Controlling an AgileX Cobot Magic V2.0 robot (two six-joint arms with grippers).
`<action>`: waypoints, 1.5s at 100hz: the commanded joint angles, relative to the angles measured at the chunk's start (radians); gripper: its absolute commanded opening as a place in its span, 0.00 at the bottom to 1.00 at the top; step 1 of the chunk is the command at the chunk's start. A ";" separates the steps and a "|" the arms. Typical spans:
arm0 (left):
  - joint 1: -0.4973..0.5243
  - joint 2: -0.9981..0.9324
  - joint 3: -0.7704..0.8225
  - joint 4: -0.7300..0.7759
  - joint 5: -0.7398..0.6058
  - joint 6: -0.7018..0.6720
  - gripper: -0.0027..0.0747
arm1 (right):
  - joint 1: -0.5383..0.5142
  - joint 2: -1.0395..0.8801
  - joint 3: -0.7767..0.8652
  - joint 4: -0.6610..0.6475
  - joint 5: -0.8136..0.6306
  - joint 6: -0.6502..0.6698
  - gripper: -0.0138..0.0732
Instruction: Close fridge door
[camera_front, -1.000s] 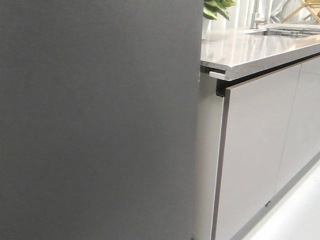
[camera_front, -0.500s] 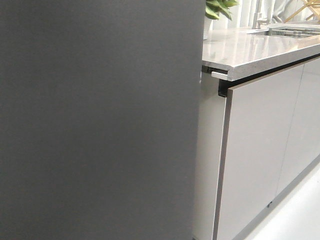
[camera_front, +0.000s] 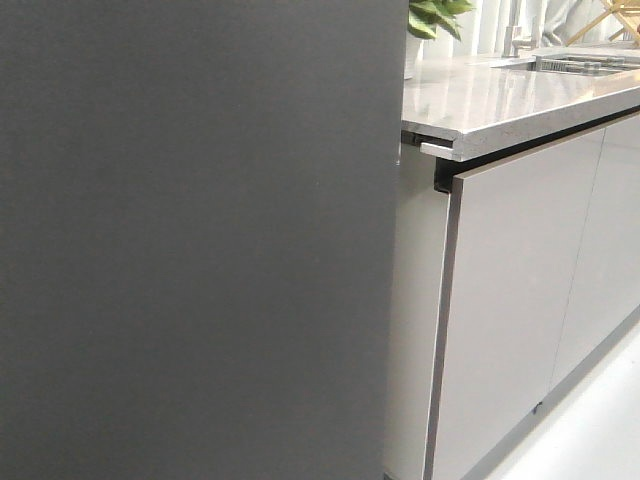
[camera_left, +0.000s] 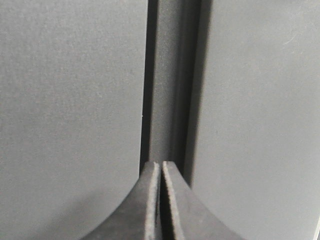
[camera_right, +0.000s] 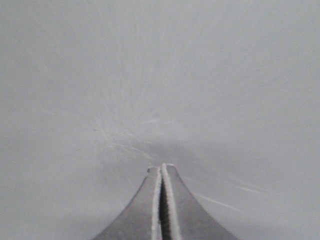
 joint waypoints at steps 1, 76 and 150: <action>-0.002 0.019 0.028 -0.002 -0.077 -0.003 0.01 | -0.033 -0.123 0.044 -0.019 -0.086 -0.010 0.07; -0.002 0.019 0.028 -0.002 -0.077 -0.003 0.01 | -0.565 -0.960 0.902 -0.019 -0.174 -0.010 0.07; -0.002 0.019 0.028 -0.002 -0.077 -0.003 0.01 | -0.676 -1.454 1.481 -0.019 -0.177 -0.004 0.07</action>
